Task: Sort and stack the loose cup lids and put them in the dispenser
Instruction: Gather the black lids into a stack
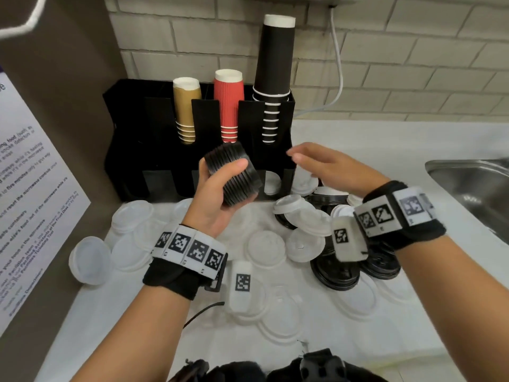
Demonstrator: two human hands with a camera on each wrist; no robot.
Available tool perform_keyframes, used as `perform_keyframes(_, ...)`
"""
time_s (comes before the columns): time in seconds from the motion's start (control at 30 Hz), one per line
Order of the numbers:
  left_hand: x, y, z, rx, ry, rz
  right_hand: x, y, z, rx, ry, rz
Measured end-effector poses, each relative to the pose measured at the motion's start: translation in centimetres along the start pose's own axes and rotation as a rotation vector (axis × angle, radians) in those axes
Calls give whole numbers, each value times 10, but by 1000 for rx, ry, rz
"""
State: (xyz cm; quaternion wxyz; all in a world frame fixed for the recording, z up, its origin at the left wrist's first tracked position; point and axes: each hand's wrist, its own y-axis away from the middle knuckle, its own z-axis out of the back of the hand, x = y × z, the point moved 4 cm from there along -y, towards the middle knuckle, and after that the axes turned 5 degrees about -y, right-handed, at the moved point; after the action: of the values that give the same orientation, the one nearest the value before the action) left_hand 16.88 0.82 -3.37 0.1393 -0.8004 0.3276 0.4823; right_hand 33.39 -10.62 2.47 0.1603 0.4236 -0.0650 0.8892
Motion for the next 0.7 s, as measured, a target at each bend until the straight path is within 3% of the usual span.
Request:
perform_keyframes(0.1,-11,-3,16,-3,31,-26,-14,10,17,32,279,-86)
perform_keyframes(0.27,-20,-2,25,7,33,-47,-30,36,-7,393,620,-266)
perform_keyframes(0.4,-16,-1,20,40,0,-37,-40,48,-29,524,906,-392)
perform_keyframes(0.53,-9,1,16,67,-5,-13,-39,53,-44,520,987,-262)
perform_keyframes(0.7,-6,2,8,69,-28,-21,-31,51,-49,477,699,-46)
